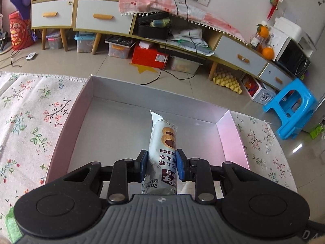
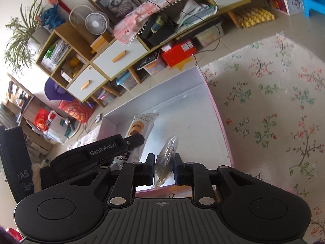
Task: Organize snacks
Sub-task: 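Carry both snacks into the pink box and open both grippers, then grasp the green packet with the left gripper while the right gripper grasps the yellow packet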
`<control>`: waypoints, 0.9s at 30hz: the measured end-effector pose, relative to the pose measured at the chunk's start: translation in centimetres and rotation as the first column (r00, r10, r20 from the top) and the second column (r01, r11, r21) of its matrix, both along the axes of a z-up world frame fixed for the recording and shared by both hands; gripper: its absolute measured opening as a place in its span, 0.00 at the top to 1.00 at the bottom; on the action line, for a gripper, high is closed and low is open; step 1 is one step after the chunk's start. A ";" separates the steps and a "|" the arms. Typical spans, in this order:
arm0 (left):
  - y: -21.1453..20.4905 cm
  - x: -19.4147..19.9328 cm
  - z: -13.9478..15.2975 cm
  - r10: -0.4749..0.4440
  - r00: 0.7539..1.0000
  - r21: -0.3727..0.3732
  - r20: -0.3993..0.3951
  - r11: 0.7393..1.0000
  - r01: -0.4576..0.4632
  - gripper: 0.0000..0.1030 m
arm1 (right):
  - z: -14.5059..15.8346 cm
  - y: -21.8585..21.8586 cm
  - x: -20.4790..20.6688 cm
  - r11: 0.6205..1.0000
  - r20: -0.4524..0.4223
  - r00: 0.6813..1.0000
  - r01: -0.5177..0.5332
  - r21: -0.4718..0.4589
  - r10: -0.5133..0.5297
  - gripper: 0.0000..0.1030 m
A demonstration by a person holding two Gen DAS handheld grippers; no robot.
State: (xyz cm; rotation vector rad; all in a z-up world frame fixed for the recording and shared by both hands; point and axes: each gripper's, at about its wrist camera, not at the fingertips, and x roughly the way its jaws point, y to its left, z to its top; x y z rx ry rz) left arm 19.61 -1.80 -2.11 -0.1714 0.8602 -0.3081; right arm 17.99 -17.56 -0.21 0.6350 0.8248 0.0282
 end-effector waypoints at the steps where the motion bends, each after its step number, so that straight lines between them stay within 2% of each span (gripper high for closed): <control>1: -0.2 0.2 0.0 -0.001 1.000 0.008 0.002 1.000 0.001 0.74 | 0.1 0.0 -0.1 1.000 0.003 1.000 -0.001 -0.004 0.001 0.80; 3: -0.3 0.2 -0.1 -0.007 1.000 0.015 0.004 1.000 0.007 0.74 | 0.4 -0.2 -0.2 1.000 0.013 1.000 0.002 -0.012 -0.002 0.78; 5: -0.4 0.4 -0.3 -0.010 1.000 0.021 -0.001 1.000 0.010 0.73 | 0.8 -0.4 -0.3 1.000 0.024 1.000 0.015 -0.016 -0.015 0.72; 6: -0.4 0.4 -0.4 -0.013 1.000 0.021 -0.003 1.000 0.013 0.72 | 1.0 -0.6 -0.3 1.000 0.030 0.999 0.022 -0.015 -0.022 0.66; 8: -0.5 0.4 -0.4 -0.016 1.000 0.035 -0.006 0.999 0.016 0.61 | 1.4 -1.0 -0.4 0.999 0.038 0.999 0.036 -0.008 -0.036 0.54; 9: -0.6 0.3 -0.3 -0.018 1.000 0.046 -0.001 0.999 0.018 0.55 | 1.5 -1.2 -0.4 0.999 0.042 0.998 0.044 -0.004 -0.044 0.42; 10: -0.7 0.2 -0.2 -0.021 1.000 0.058 0.007 0.998 0.020 0.51 | 1.6 -1.4 -0.5 0.999 0.046 0.998 0.050 -0.002 -0.050 0.36; 14: -0.6 -0.1 0.2 -0.032 0.999 0.090 0.013 0.995 0.031 0.43 | 2.1 -1.8 -0.7 0.998 0.058 0.997 0.058 0.008 -0.058 0.33; 18: -0.4 -0.6 0.6 -0.036 0.999 0.105 0.017 0.994 0.034 0.35 | 2.7 -2.2 -1.1 0.997 0.077 0.995 0.072 -0.009 -0.071 0.26; 23: -0.1 -1.6 1.1 -0.040 0.999 0.138 0.023 0.990 0.037 0.25 | 3.5 -2.7 -1.7 0.997 0.099 0.992 0.078 0.000 -0.078 0.23; 27: 0.7 -2.6 1.6 -0.029 0.999 0.134 0.023 0.991 0.026 0.18 | 3.8 -2.6 -2.2 0.998 0.094 0.993 0.068 -0.009 -0.066 0.22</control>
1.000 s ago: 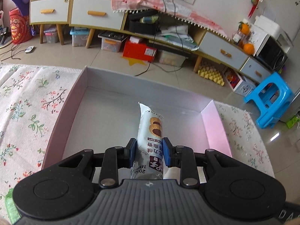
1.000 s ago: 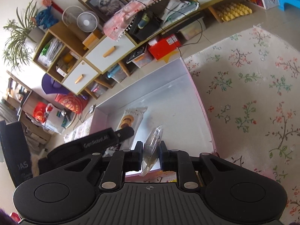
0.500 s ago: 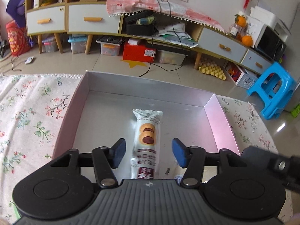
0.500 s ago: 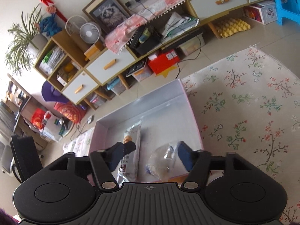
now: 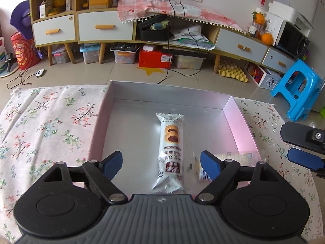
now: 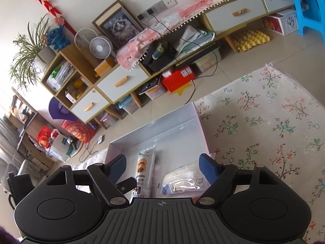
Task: Organize snacks
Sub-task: 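Grasp the green packet with the left gripper while the right gripper grasps the yellow packet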
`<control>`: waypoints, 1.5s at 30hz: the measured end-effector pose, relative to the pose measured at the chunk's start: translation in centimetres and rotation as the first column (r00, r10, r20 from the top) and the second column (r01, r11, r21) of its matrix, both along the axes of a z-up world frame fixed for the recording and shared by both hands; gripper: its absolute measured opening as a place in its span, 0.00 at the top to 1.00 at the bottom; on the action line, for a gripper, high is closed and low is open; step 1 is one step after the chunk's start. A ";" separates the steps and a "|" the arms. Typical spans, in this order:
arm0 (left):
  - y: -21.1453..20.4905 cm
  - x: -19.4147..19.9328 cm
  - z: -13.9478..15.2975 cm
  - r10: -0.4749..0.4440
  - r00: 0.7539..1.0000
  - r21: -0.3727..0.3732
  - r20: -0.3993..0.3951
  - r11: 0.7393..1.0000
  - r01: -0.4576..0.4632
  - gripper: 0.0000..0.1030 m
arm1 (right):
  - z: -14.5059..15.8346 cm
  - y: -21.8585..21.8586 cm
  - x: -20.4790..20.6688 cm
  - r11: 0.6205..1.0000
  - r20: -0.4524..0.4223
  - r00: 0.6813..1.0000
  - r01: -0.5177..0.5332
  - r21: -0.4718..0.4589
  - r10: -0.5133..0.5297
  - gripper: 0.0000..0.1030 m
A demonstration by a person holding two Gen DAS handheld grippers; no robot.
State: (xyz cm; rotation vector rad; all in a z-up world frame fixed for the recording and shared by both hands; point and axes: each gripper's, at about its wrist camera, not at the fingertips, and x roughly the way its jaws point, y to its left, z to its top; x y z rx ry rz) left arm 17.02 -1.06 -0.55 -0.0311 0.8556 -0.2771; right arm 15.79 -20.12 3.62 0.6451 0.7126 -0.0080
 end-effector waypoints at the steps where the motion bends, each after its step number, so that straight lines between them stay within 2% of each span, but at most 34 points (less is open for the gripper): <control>1: 0.2 -0.2 0.1 0.003 1.000 -0.002 -0.003 1.000 -0.003 0.17 | 0.1 0.1 -0.1 1.000 -0.007 1.000 -0.007 -0.005 0.007 0.22; 6: 1.2 -1.7 0.7 0.008 1.000 0.013 -0.004 1.000 -0.008 0.12 | 0.5 1.0 -0.7 0.998 -0.039 0.998 -0.044 -0.039 0.043 0.21; 9: 1.8 -2.5 1.2 0.020 1.000 0.027 -0.007 0.999 -0.019 0.07 | 0.8 1.6 -1.2 0.996 -0.053 0.997 -0.066 -0.055 0.064 0.16; 17: 3.6 -5.2 2.0 0.064 0.998 0.078 -0.023 0.995 -0.062 0.01 | 1.0 3.2 -2.5 0.988 -0.118 0.987 -0.118 -0.105 0.105 0.15; 25: 6.6 -6.9 1.1 0.192 0.978 0.079 -0.078 0.979 -0.186 0.01 | 0.3 3.2 -4.1 0.983 -0.189 0.978 -0.121 -0.141 0.094 0.15; 28: 7.4 -6.8 0.6 0.265 0.959 0.072 -0.095 0.963 -0.259 0.01 | -0.1 3.3 -4.6 0.972 -0.211 0.972 -0.146 -0.186 0.105 0.15; 31: 8.2 -6.4 0.0 0.332 0.933 0.024 -0.138 0.943 -0.332 0.02 | -0.7 3.5 -4.9 0.959 -0.241 0.965 -0.161 -0.232 0.104 0.14; 36: 8.9 -6.1 -1.1 0.428 0.881 -0.060 -0.204 0.892 -0.447 0.05 | -2.5 3.8 -4.4 0.952 -0.308 0.947 -0.172 -0.255 0.088 0.12; 40: 8.8 -5.5 -1.9 0.481 0.844 -0.078 -0.236 0.857 -0.510 0.12 | -3.6 3.9 -3.6 0.951 -0.340 0.938 -0.166 -0.261 0.071 0.12; 45: 8.8 -5.2 -2.6 0.532 0.811 -0.074 -0.241 0.824 -0.562 0.19 | -4.2 4.6 -2.6 0.948 -0.340 0.938 -0.161 -0.276 0.061 0.12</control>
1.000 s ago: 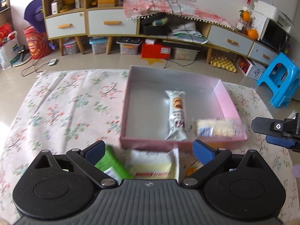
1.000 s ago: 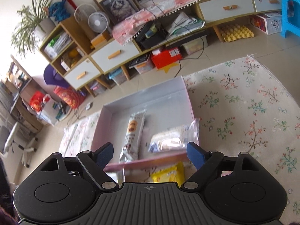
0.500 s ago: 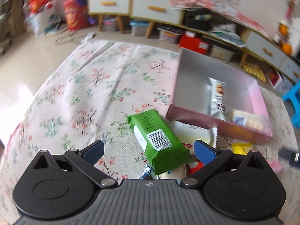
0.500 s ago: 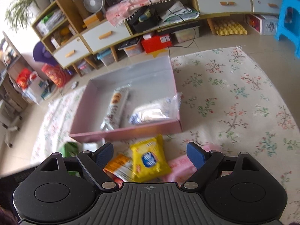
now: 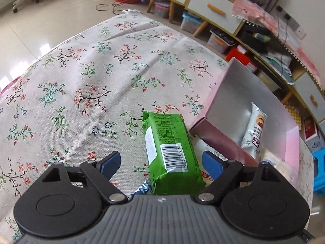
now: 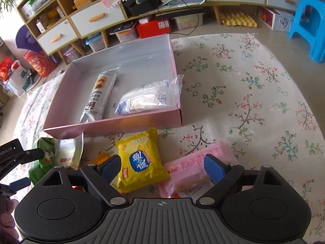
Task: Organize snacks
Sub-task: 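Grasp the green packet with the left gripper while the right gripper grasps the yellow packet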
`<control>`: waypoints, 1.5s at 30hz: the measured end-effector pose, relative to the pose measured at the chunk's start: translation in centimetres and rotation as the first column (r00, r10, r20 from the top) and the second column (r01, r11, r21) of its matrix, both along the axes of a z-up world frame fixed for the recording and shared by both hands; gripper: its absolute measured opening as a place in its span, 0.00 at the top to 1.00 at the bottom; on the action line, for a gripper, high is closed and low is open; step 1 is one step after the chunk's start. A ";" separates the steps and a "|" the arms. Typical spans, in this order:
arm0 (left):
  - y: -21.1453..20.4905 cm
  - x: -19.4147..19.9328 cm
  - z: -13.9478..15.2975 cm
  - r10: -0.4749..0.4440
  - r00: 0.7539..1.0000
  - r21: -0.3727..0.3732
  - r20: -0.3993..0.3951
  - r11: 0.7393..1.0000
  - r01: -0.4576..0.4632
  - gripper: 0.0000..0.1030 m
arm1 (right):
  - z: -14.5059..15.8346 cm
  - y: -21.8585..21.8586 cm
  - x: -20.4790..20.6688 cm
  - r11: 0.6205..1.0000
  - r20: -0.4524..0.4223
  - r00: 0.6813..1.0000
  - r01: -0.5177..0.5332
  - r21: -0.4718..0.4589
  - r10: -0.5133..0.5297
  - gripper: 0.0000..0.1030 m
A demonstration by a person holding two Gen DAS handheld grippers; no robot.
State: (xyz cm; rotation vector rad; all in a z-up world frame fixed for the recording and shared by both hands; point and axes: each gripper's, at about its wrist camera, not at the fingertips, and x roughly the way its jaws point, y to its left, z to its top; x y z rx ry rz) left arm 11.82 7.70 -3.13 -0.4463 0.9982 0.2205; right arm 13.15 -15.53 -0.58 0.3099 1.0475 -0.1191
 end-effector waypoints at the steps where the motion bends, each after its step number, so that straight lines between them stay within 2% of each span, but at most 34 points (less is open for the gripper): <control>1: 0.0 0.0 -0.1 0.011 1.000 0.002 -0.001 1.000 -0.011 0.21 | 0.0 0.2 0.2 1.000 0.000 1.000 -0.005 -0.006 0.005 0.12; 6: 0.1 0.1 -0.6 0.041 0.999 -0.007 -0.007 0.999 -0.041 0.30 | -0.2 1.8 0.9 0.997 0.019 0.997 -0.068 -0.026 0.069 0.12; 14: 0.1 0.0 -0.4 0.022 1.000 -0.013 0.001 1.000 -0.022 0.48 | -0.7 3.5 1.3 0.985 0.031 0.988 -0.149 -0.082 0.152 0.16; 16: 0.1 0.1 -0.3 0.015 1.000 -0.006 0.007 1.000 -0.015 0.56 | -0.9 3.6 1.4 0.984 0.023 0.987 -0.154 -0.084 0.157 0.25; 21: 0.3 0.0 0.1 -0.004 1.000 0.011 0.021 1.000 0.003 0.59 | -1.7 3.6 1.5 0.984 -0.001 0.987 -0.160 -0.081 0.160 0.49; 22: 0.4 0.1 0.1 -0.008 1.000 0.011 0.021 1.000 0.008 0.59 | -1.8 3.5 1.6 0.984 -0.002 0.987 -0.157 -0.078 0.158 0.51; 31: 1.8 0.0 0.5 -0.023 0.999 -0.010 0.031 1.000 0.024 0.60 | -0.9 2.3 1.3 0.994 0.004 0.994 -0.111 -0.004 0.111 0.52; 38: 3.0 -0.4 1.8 -0.048 0.996 0.007 0.074 0.999 0.047 0.60 | 0.5 0.5 0.7 0.994 0.030 0.998 -0.059 0.092 0.057 0.52; 45: 3.4 -0.6 3.1 -0.097 0.987 -0.012 0.130 0.995 0.099 0.60 | 2.1 -1.1 -0.2 0.987 0.064 0.998 -0.015 0.161 0.005 0.52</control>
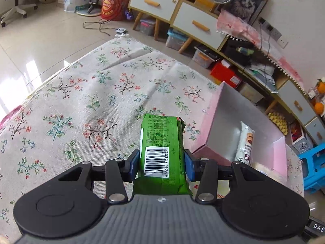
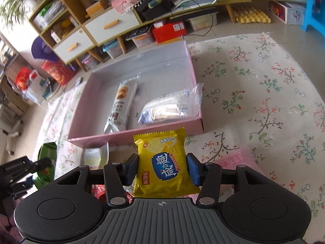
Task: Organize snacks
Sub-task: 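Grasp the green packet with the left gripper while the right gripper grasps the yellow packet, then lower both packets into the pink box and open both grippers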
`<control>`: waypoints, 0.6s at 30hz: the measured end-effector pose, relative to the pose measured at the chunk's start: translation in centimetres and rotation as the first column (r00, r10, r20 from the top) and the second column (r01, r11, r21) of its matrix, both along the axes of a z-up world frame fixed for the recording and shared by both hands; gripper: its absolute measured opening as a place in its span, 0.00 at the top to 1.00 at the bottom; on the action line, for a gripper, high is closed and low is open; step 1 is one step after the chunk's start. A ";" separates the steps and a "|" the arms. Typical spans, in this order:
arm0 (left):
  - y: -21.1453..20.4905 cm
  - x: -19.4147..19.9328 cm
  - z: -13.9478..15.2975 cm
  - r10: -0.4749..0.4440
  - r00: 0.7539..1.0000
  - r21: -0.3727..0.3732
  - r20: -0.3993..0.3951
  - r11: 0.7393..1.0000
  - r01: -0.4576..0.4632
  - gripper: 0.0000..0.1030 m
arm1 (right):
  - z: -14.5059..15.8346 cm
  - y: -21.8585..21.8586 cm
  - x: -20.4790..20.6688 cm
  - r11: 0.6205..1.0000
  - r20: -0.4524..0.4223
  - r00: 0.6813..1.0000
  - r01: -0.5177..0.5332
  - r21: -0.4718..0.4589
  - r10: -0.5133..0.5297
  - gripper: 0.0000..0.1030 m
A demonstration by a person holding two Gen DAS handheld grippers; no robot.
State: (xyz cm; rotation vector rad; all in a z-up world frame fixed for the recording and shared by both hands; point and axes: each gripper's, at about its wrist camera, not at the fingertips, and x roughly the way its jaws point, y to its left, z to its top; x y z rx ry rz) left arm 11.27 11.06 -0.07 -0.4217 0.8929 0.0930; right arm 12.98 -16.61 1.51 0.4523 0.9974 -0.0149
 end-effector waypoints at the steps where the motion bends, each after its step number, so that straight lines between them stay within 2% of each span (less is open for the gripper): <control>1: -0.1 0.0 0.2 -0.009 1.000 0.000 0.011 1.000 0.009 0.60 | 0.3 -0.2 -0.1 1.000 0.009 1.000 0.009 0.006 -0.009 0.52; 6: -1.0 0.2 1.3 -0.082 0.993 0.008 0.080 0.997 0.082 0.60 | 1.5 -1.1 0.1 0.998 0.062 0.996 0.056 0.039 -0.059 0.52; 11: -2.7 1.3 1.8 -0.184 0.974 0.022 0.134 0.983 0.183 0.60 | 1.8 -1.4 1.0 0.996 0.099 0.991 0.087 0.027 -0.090 0.52; 15: -4.8 3.1 1.8 -0.297 0.940 0.105 0.165 0.953 0.283 0.60 | 1.4 -1.2 2.6 0.995 0.108 0.989 0.101 0.022 -0.102 0.52; 18: -6.1 4.6 1.1 -0.371 0.916 0.143 0.153 0.925 0.351 0.60 | 1.2 -1.2 4.1 0.995 0.131 0.987 0.094 0.023 -0.096 0.52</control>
